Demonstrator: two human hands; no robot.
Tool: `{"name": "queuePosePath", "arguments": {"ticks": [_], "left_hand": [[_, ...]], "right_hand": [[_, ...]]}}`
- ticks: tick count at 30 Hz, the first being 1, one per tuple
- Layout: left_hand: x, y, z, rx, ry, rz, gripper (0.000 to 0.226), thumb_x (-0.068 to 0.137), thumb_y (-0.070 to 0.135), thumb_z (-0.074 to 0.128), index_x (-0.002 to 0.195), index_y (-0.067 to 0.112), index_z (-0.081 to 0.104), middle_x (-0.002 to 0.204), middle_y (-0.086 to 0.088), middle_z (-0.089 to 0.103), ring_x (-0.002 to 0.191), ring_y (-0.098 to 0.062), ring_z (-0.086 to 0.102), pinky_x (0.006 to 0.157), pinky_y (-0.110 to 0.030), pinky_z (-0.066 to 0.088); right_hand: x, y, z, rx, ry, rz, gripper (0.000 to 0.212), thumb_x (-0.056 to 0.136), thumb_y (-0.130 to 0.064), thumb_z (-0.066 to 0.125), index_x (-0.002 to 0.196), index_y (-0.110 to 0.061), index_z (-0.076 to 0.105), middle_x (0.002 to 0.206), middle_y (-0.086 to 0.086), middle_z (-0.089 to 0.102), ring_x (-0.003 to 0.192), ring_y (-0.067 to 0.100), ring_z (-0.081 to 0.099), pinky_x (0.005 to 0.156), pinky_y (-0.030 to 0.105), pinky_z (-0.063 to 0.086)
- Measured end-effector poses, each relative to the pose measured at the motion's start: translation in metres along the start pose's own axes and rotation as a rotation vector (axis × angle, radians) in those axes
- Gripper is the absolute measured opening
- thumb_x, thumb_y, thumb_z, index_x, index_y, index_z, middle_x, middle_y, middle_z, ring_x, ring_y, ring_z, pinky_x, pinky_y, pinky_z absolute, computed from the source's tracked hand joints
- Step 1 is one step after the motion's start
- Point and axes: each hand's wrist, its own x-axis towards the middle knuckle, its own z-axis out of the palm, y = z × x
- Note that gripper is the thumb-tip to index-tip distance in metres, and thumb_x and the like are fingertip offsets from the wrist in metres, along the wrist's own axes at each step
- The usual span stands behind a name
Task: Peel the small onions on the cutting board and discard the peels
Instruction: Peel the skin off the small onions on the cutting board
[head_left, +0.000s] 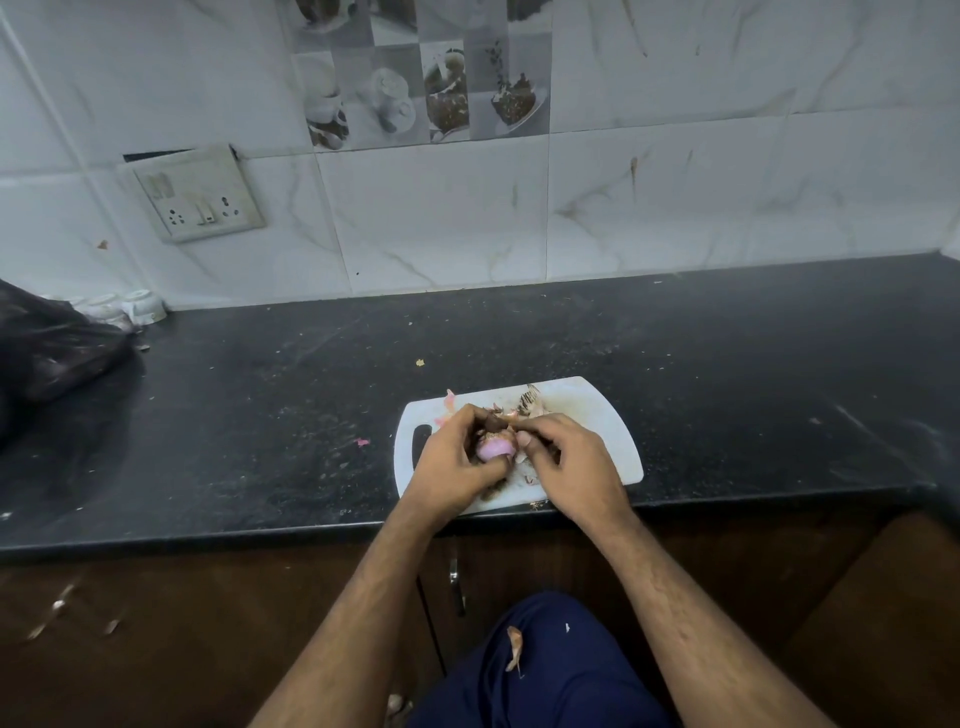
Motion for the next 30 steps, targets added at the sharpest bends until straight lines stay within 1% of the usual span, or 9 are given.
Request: {"name": "queuePosePath", "arguments": {"ticks": [3,5,8,12,18,22,25,27,30], "left_hand": [[-0.0002,0.0004,0.0005,0.034,0.022,-0.006,0.03,0.083,0.005,0.076,0.106,0.016,0.061,0.099,-0.008,0.074,0.075,-0.009,0.066,0.064,-0.027,0.055],[-0.0002,0.0011,-0.0003,0.064,0.031,-0.008,0.031,0.082,0.003,0.077,0.107,0.015,0.061,0.098,-0.006,0.074,0.077,-0.007,0.067,0.067,-0.024,0.055],[-0.0005,0.0022,-0.0001,0.101,0.046,-0.005,0.033,0.08,0.009,0.078,0.106,0.02,0.061,0.099,-0.004,0.074,0.076,-0.006,0.067,0.071,-0.03,0.06],[-0.0008,0.0032,0.0014,0.119,0.047,-0.02,0.034,0.08,0.006,0.079,0.108,0.017,0.061,0.099,-0.003,0.073,0.074,-0.005,0.068,0.063,-0.026,0.057],[-0.003,0.0069,0.004,0.189,0.058,0.032,0.045,0.073,0.006,0.078,0.112,0.018,0.06,0.106,0.004,0.072,0.102,-0.007,0.07,0.089,-0.025,0.058],[-0.0024,0.0076,0.0067,0.227,0.049,0.071,0.049,0.073,0.0,0.078,0.117,0.013,0.058,0.109,0.003,0.069,0.103,-0.006,0.068,0.092,-0.026,0.057],[-0.001,0.0084,0.0054,0.267,0.065,0.061,0.057,0.071,0.015,0.082,0.124,0.013,0.06,0.116,0.004,0.064,0.107,-0.004,0.066,0.095,-0.021,0.055],[0.0007,0.0075,0.0033,0.248,0.058,0.001,0.063,0.071,0.02,0.085,0.129,0.015,0.062,0.118,0.007,0.066,0.104,0.0,0.068,0.09,-0.018,0.056],[0.0013,0.0074,0.0018,0.183,0.03,-0.067,0.056,0.075,0.005,0.085,0.127,0.013,0.066,0.108,0.011,0.074,0.087,0.007,0.072,0.07,-0.014,0.058]], "right_hand": [[-0.0015,0.0007,-0.0007,0.002,-0.052,-0.017,0.029,0.094,-0.037,0.069,0.123,-0.033,0.072,0.113,-0.017,0.071,0.105,0.003,0.065,0.092,0.03,0.054],[-0.0032,0.0004,-0.0006,0.014,-0.033,-0.032,0.028,0.094,-0.033,0.07,0.121,-0.03,0.074,0.11,-0.014,0.074,0.103,0.003,0.066,0.091,0.031,0.055],[-0.0058,0.0001,0.0004,0.006,-0.022,-0.079,0.025,0.095,-0.027,0.07,0.119,-0.022,0.076,0.107,-0.011,0.076,0.099,0.006,0.068,0.089,0.034,0.056],[-0.007,-0.0002,-0.0008,0.055,-0.007,-0.072,0.023,0.092,-0.021,0.074,0.114,-0.018,0.078,0.1,-0.011,0.077,0.093,0.002,0.069,0.086,0.032,0.057],[-0.0074,-0.0018,-0.0014,0.076,0.009,-0.028,0.018,0.089,-0.025,0.077,0.106,-0.023,0.08,0.089,-0.014,0.075,0.085,0.002,0.068,0.077,0.033,0.057],[-0.0049,-0.0026,-0.0002,0.072,0.005,0.03,0.011,0.087,-0.029,0.078,0.098,-0.027,0.08,0.086,-0.016,0.075,0.08,0.001,0.068,0.075,0.031,0.057],[-0.0046,-0.0033,-0.0014,0.087,0.007,0.05,0.005,0.086,-0.023,0.078,0.09,-0.026,0.08,0.08,-0.016,0.075,0.077,0.002,0.068,0.072,0.03,0.057],[-0.0039,-0.0032,-0.0029,0.092,0.001,0.069,0.006,0.086,-0.022,0.078,0.088,-0.026,0.08,0.079,-0.016,0.075,0.077,0.002,0.068,0.072,0.028,0.056],[-0.0026,-0.0037,-0.0032,0.1,-0.007,0.091,0.007,0.086,-0.021,0.079,0.089,-0.027,0.08,0.079,-0.017,0.075,0.078,0.0,0.068,0.072,0.022,0.055]]}}
